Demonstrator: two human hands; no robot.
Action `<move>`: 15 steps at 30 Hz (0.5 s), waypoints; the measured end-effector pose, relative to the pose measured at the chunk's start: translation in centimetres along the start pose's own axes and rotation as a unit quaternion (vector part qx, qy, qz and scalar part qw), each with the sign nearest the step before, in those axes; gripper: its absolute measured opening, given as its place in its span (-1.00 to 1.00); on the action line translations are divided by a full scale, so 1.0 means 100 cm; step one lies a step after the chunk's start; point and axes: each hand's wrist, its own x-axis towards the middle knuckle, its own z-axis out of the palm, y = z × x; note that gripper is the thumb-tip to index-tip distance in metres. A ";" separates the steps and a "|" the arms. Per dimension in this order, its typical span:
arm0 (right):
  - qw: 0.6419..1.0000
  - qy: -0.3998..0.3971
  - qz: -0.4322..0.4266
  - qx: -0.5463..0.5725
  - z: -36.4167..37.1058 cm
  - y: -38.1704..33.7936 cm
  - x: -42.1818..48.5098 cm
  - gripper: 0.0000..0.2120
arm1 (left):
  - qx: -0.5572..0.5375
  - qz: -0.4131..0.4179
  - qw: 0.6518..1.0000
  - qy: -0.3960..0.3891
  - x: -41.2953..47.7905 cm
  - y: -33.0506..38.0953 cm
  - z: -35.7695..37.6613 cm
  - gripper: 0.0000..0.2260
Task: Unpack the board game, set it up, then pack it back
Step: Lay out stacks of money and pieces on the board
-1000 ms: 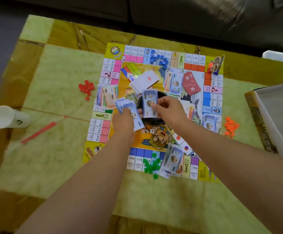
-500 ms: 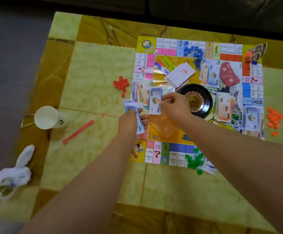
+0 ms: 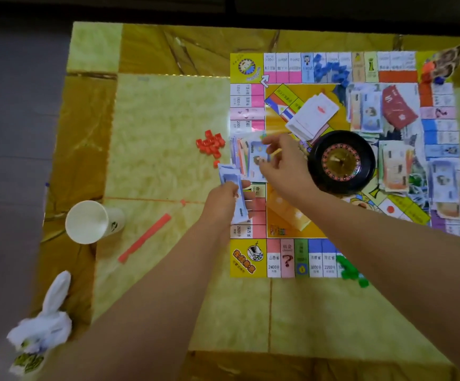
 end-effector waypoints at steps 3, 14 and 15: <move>0.993 -0.111 -0.005 0.034 -0.013 -0.008 -0.013 -0.65 | 0.107 -0.008 0.994 -0.027 -0.011 0.005 0.013 -0.81; 0.993 -0.095 0.053 0.038 -0.112 0.031 -0.051 -0.84 | 0.018 -0.082 0.994 -0.065 -0.037 -0.011 0.095 -0.80; 0.993 -0.074 0.075 0.052 -0.118 0.036 -0.054 -0.81 | -0.022 -0.076 0.995 -0.069 -0.039 -0.014 0.104 -0.83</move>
